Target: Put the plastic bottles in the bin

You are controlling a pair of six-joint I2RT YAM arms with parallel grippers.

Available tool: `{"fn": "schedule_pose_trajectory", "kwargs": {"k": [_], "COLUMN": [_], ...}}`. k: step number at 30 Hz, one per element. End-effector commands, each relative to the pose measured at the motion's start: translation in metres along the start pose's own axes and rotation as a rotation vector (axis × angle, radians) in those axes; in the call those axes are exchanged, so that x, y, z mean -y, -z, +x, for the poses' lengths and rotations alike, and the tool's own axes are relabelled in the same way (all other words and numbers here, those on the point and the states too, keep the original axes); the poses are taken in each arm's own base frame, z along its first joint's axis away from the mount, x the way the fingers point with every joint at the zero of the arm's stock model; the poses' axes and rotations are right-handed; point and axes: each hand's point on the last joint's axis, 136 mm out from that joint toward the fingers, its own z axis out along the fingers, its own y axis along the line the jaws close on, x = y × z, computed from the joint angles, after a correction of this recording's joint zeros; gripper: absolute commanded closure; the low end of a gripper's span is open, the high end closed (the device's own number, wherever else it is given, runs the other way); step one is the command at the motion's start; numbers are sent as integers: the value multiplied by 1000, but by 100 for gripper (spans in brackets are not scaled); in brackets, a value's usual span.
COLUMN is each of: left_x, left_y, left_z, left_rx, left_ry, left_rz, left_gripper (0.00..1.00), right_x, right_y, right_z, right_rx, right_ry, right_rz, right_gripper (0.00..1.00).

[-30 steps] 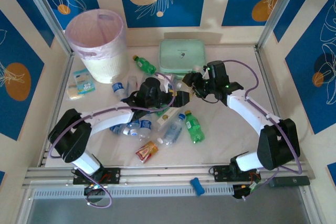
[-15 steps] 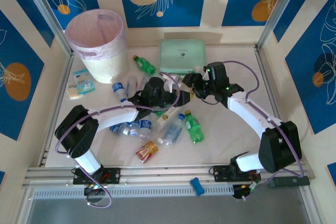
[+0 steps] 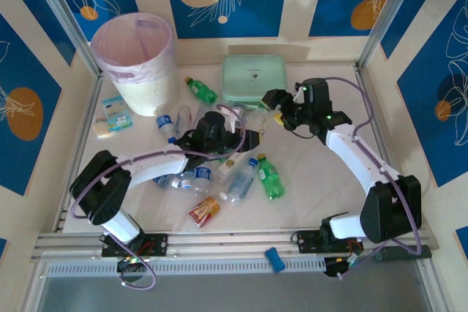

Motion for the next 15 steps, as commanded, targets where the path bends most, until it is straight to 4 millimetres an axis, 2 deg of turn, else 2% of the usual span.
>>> {"fn": "schedule_pose_trajectory", "kwargs": {"k": [1, 4, 7, 15], "left_x": [-2, -9, -18, -54], "left_y": [29, 51, 75, 139], "left_z": [-30, -53, -86, -175], "left_rx": [82, 115, 158, 233], "left_ry": [-40, -72, -106, -137], "left_rz": [-75, -153, -239, -429], "left_gripper": [59, 60, 61, 63], "right_x": [-11, -5, 2, 17], "right_y": [23, 28, 26, 7], "right_z": [-11, -18, -20, -4], "right_rx": [37, 64, 78, 52], "right_ry": [40, 49, 58, 76], "right_rz": [-14, 15, 46, 93], "right_gripper": [16, 16, 16, 14]}}
